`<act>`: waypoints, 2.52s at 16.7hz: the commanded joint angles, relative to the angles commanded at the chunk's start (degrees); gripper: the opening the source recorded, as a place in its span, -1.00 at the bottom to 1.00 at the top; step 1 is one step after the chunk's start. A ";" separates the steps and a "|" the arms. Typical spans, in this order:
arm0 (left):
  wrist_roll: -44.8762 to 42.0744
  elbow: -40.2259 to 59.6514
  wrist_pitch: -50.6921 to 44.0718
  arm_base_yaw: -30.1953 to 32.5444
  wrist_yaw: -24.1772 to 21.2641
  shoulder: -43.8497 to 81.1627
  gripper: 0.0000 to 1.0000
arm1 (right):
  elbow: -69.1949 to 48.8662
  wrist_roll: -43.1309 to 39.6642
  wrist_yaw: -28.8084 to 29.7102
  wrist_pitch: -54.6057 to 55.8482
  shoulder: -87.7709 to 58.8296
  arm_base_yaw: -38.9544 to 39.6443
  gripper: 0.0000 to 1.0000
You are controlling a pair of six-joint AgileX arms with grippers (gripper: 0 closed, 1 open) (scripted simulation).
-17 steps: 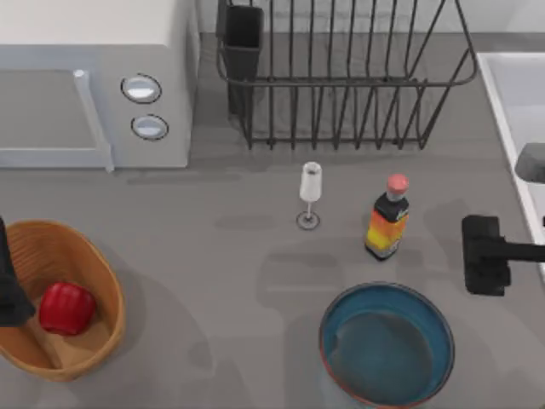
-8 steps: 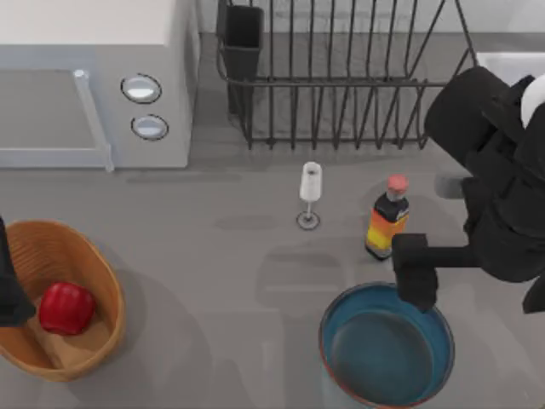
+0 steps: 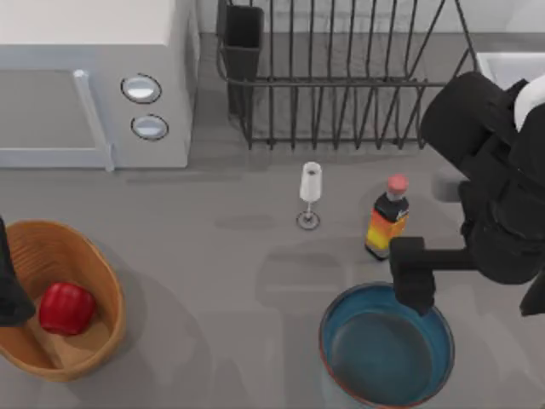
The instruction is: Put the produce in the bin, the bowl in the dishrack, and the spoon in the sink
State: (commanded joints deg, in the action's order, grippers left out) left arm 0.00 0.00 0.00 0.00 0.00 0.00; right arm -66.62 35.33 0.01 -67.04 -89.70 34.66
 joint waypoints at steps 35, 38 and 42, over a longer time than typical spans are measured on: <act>0.00 0.00 0.00 0.00 0.00 0.00 1.00 | 15.01 0.44 0.01 22.73 -7.61 0.42 -1.00; 0.00 0.00 0.00 0.00 0.00 0.00 1.00 | 14.10 0.46 0.04 21.74 -7.27 0.46 -1.00; 0.00 0.00 0.00 0.00 0.00 0.00 1.00 | 7.98 0.43 0.06 12.77 -4.65 0.49 -1.00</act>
State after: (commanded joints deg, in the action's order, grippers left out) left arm 0.00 0.00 0.00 0.00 0.00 0.00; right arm -58.65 35.76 0.07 -54.28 -94.35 35.15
